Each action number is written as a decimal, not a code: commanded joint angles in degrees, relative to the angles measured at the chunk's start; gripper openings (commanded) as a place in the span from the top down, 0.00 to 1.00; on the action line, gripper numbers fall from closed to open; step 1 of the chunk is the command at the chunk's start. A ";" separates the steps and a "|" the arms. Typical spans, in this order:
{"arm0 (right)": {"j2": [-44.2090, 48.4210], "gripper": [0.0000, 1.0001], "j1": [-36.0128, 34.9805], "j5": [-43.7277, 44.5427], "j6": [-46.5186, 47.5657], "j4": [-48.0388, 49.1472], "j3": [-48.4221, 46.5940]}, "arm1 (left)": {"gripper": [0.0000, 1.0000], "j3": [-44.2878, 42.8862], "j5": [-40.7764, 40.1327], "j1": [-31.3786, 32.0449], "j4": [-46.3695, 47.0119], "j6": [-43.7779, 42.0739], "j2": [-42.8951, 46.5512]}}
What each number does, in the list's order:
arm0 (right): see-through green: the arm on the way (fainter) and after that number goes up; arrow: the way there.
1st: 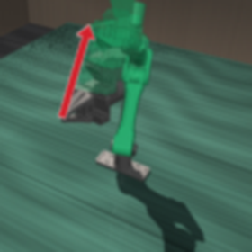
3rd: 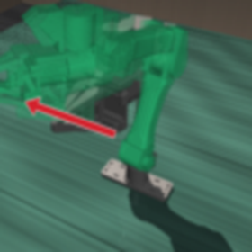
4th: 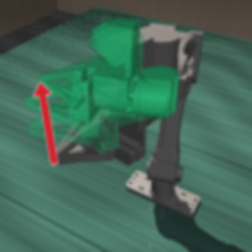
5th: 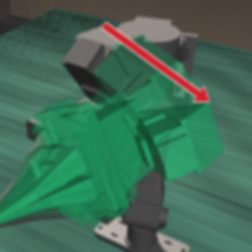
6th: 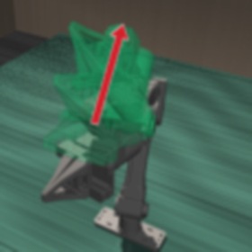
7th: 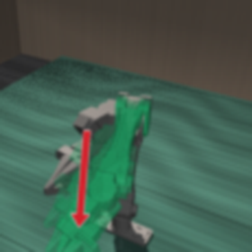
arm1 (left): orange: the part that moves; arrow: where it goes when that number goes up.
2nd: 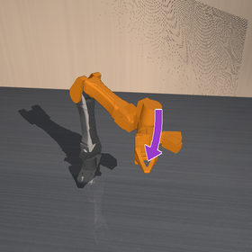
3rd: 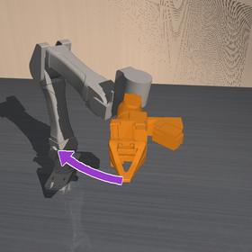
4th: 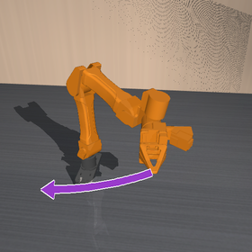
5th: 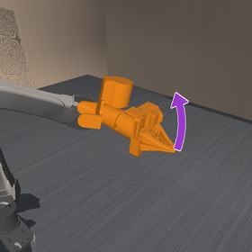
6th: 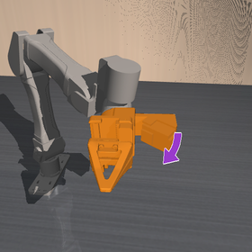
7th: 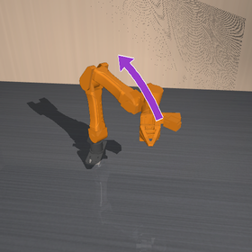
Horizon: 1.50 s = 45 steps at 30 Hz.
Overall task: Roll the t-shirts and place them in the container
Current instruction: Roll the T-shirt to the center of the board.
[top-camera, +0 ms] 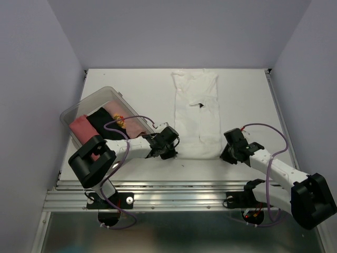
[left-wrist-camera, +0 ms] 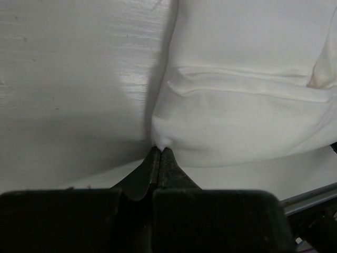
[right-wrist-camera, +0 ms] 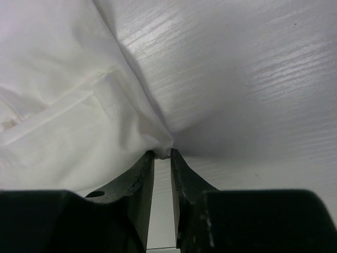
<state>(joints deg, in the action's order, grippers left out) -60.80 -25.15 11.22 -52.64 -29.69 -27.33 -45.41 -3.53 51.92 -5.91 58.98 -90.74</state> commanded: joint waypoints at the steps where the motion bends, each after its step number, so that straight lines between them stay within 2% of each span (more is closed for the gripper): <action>1: -0.03 0.79 0.45 1.70 1.40 3.41 -1.14 | 1.00 -1.09 -2.97 -0.50 -4.54 -1.59 -0.58; 3: 0.15 0.79 0.45 0.91 2.01 3.33 -1.67 | 1.00 -1.26 -3.24 -0.51 -4.81 -1.59 -0.49; 7: 2.34 0.73 0.45 -2.26 3.42 2.72 -2.99 | 1.00 -1.53 -3.41 -0.59 -5.07 -1.76 -0.23; 12: 9.99 0.64 0.45 -1.38 3.95 2.89 -3.17 | 1.00 -1.88 -3.68 -0.59 -5.16 -1.68 -0.14; 18: 2.19 0.64 0.45 -1.47 3.51 2.53 -2.47 | 1.00 -2.14 -3.68 -0.59 -5.34 -1.94 -0.58; 30: -0.90 0.64 0.45 -2.43 2.37 2.89 -0.88 | 1.00 -2.05 -3.68 -0.59 -5.43 -1.68 -0.67; 35: -0.38 0.49 0.45 -2.35 1.84 2.36 -0.36 | 1.00 -2.05 -3.94 -0.59 -5.86 -1.68 -0.49; 45: 0.94 0.50 0.45 -0.67 1.23 -0.19 -1.41 | 1.00 -2.32 -4.03 -0.59 -5.95 -1.59 -0.49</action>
<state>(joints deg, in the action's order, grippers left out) -61.76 -25.08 9.19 -50.96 -28.71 -28.03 -46.54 -5.02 51.64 -8.56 58.30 -90.80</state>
